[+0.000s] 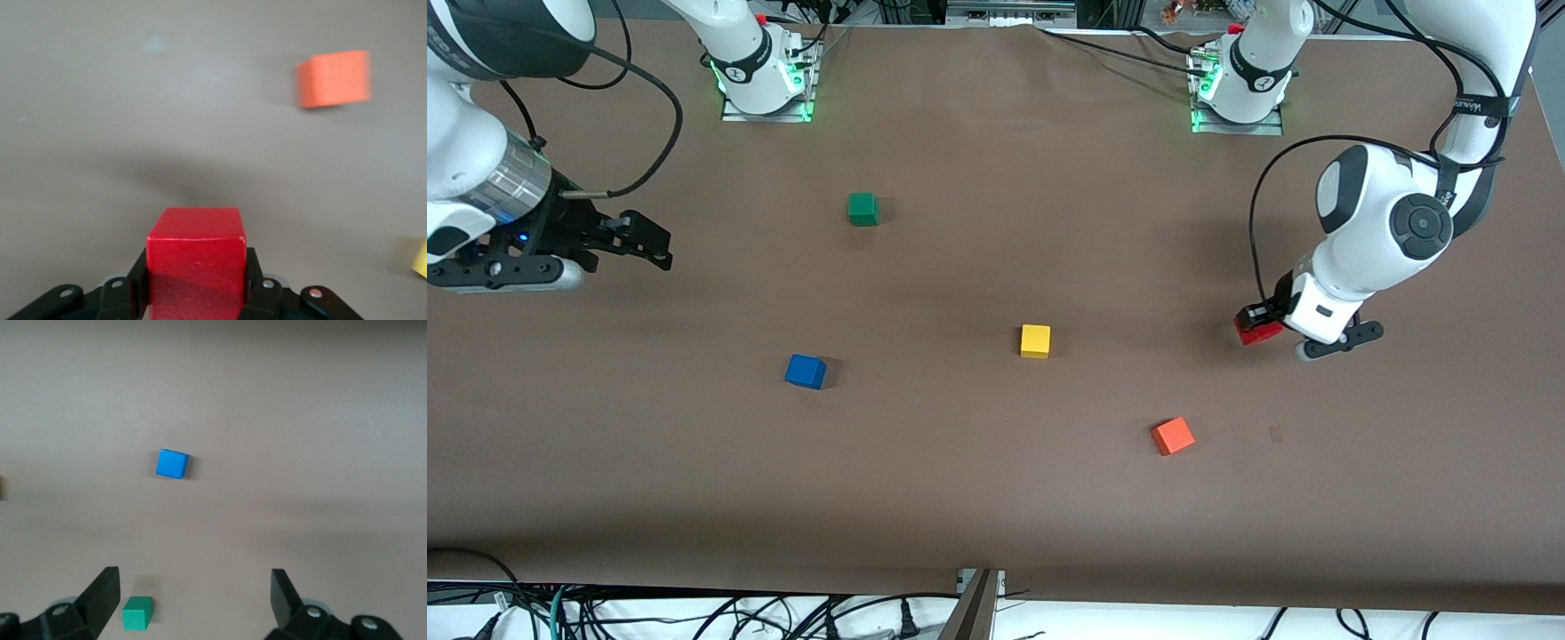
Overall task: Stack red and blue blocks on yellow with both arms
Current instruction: 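Carry the red cube onto the yellow cube while the right gripper grasps blue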
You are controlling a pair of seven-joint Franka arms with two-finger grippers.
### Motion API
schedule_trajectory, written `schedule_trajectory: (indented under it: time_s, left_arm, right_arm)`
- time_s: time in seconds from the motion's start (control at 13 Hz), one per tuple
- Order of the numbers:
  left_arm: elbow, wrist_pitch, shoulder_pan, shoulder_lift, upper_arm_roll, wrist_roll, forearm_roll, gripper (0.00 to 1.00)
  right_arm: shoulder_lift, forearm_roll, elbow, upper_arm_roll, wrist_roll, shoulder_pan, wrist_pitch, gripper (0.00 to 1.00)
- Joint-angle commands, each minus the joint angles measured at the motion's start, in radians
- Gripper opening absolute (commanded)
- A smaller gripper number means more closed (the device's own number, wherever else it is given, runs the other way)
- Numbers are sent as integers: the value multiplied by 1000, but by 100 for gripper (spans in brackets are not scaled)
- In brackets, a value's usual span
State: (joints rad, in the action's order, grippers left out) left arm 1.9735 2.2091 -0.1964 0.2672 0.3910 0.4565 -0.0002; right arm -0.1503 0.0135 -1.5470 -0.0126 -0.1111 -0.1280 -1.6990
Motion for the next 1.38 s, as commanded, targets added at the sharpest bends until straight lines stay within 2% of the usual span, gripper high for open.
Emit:
schedule_trajectory:
  time_s: [0.0, 0.15, 0.23, 0.38, 0.62, 0.77, 1.08, 1.31]
  left_arm:
    - [-152, -77, 110, 81, 8, 55, -7, 0]
    - [-234, -86, 234, 142, 0, 157, 3, 0]
    - [-267, -91, 277, 173, 2, 162, 46, 0]
    - [-336, -91, 356, 237, 2, 175, 104, 0]
    - [-455, -92, 460, 361, -3, 191, 105, 0]
    - [-498, -91, 530, 415, -40, 217, 106, 0]
    - [-515, -89, 705, 446, -182, 217, 103, 0]
    - [-565, -88, 715, 487, -189, 215, 106, 1]
  right_arm:
    - [-87, -85, 4, -10, 31, 5, -13, 100]
    - [-118, -92, 5, -10, 27, -2, -24, 100]
    - [-138, -86, 4, -12, 21, -13, -42, 100]
    - [-204, -81, 4, -13, -95, -38, -114, 100]
    - [-319, -21, 4, -15, -183, -51, -241, 100]
    - [-385, -18, 2, -15, -244, -70, -322, 99]
    - [-504, -17, -4, -15, -309, -97, -422, 99]
    - [-538, -17, -5, -15, -361, -110, -473, 99]
